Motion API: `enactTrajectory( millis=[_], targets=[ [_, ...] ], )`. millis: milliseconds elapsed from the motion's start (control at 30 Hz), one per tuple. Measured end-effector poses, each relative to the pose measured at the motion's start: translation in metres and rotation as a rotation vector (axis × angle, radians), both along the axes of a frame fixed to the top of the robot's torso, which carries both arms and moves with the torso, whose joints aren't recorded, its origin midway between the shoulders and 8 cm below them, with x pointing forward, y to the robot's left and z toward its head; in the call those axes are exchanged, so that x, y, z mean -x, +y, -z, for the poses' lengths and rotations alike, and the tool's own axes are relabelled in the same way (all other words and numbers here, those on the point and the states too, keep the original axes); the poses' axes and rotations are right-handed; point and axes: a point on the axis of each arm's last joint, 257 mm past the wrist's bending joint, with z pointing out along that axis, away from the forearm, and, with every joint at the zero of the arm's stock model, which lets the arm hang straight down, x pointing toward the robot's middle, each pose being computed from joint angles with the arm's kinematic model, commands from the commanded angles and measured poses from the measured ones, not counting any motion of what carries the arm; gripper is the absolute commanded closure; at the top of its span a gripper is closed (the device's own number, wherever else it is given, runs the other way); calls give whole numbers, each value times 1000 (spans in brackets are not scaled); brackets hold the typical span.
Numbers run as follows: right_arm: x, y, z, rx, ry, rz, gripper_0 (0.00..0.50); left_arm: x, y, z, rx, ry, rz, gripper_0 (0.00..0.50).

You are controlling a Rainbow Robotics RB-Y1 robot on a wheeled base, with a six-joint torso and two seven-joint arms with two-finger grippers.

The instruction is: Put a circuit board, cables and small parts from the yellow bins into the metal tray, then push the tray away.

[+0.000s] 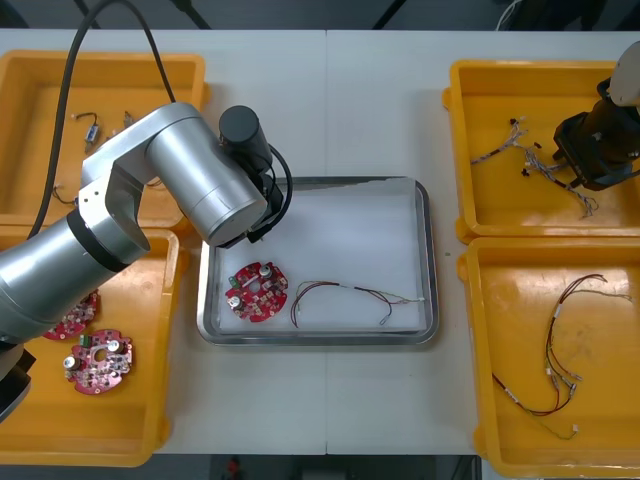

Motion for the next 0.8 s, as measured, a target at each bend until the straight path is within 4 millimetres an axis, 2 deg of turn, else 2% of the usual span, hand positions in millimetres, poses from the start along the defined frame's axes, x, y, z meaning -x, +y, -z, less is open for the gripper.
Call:
enactTrajectory(
  millis=[33, 100, 133, 167, 233, 300, 400, 467, 600, 700, 800],
  targets=[
    [0, 0, 0, -3, 1, 2, 0, 0, 0, 0, 0, 1, -1, 282],
    [0, 0, 1, -10, 2, 6, 0, 0, 1, 1, -1, 1, -1, 199],
    [1, 0, 0, -12, 2, 7, 88, 0, 1, 1, -1, 1, -2, 157],
    [1, 0, 1, -13, 3, 8, 245, 0, 1, 1, -1, 1, -2, 125],
    [1, 0, 1, -16, 4, 10, 374, 0, 1, 1, -1, 0, -2, 103],
    [1, 0, 1, -19, 4, 11, 435, 0, 0, 1, 1, -1, -1, 74],
    [0, 1, 1, -23, -3, 12, 500, -1, 0, 0, 5, -3, -3, 33],
    [-1, 1, 1, -26, -6, 12, 500, 0, -1, 0, 7, -4, -3, 9],
    [-1, 1, 1, -26, -6, 11, 500, 5, -11, -6, 30, -9, 11, 0],
    [-1, 1, 1, -25, -6, 9, 500, 22, -18, -11, 60, 30, 9, 0],
    [-1, 2, -1, -18, -5, -3, 500, 36, -21, -23, 120, 53, -49, 0]
  ],
)
